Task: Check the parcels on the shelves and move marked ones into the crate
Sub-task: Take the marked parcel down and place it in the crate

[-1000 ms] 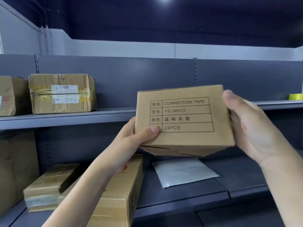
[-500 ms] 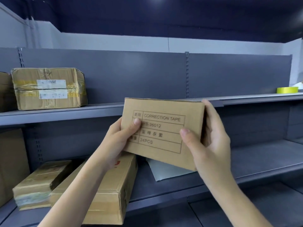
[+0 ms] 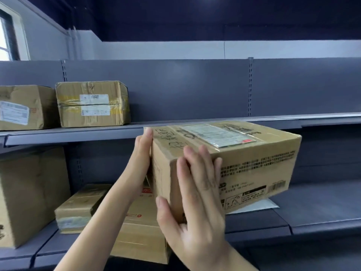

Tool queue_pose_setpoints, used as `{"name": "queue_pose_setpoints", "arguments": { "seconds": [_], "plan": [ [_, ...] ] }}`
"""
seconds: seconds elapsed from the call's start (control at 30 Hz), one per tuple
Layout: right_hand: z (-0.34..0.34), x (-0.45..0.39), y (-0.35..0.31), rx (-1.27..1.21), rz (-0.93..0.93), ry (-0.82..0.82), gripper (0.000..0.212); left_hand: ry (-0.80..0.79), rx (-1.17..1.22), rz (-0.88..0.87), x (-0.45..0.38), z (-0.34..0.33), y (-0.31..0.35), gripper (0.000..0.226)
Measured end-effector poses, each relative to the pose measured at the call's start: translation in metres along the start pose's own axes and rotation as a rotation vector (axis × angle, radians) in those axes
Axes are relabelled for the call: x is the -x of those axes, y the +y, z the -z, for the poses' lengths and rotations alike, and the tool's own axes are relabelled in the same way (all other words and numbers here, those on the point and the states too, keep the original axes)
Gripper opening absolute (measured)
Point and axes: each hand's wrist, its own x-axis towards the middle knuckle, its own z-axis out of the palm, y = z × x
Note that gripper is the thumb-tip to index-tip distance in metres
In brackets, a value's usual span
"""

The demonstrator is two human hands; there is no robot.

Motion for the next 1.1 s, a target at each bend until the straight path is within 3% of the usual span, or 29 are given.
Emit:
{"name": "queue_pose_setpoints", "arguments": {
  "seconds": [0.27,0.43,0.57,0.63,0.73,0.8,0.9,0.97,1.1],
  "plan": [
    [-0.024,0.016,0.011,-0.017,0.095,-0.001,0.054,-0.072,0.027,0.140,0.006,0.022,0.004,0.104],
    [-0.025,0.027,0.007,-0.184,0.118,-0.106,0.048,-0.013,0.214,0.071,0.011,0.026,0.000,0.053],
    [-0.009,0.020,0.026,-0.266,0.054,-0.218,0.049,0.085,0.226,0.013,0.010,0.041,-0.007,0.071],
    [0.004,0.011,0.043,-0.253,-0.133,-0.228,0.049,0.104,0.162,-0.058,0.012,0.046,-0.010,0.069],
    [0.030,0.000,0.075,-0.251,-0.721,-0.297,0.053,0.064,0.107,-0.121,0.015,0.051,-0.015,0.066],
    [0.043,-0.002,0.100,-0.272,-1.106,-0.414,0.062,0.004,0.117,-0.158,0.016,0.055,-0.018,0.064],
    [0.057,-0.002,0.120,-0.571,-1.523,-0.664,0.068,-0.072,0.124,-0.203,0.018,0.053,-0.021,0.059],
    [0.065,0.002,0.122,-0.728,-1.659,-0.695,0.058,-0.117,0.151,-0.231,0.018,0.050,-0.022,0.057],
    [0.073,0.029,0.131,-0.912,-1.720,-0.581,0.086,-0.182,0.158,-0.283,0.018,0.046,-0.023,0.058]
  ]
}}
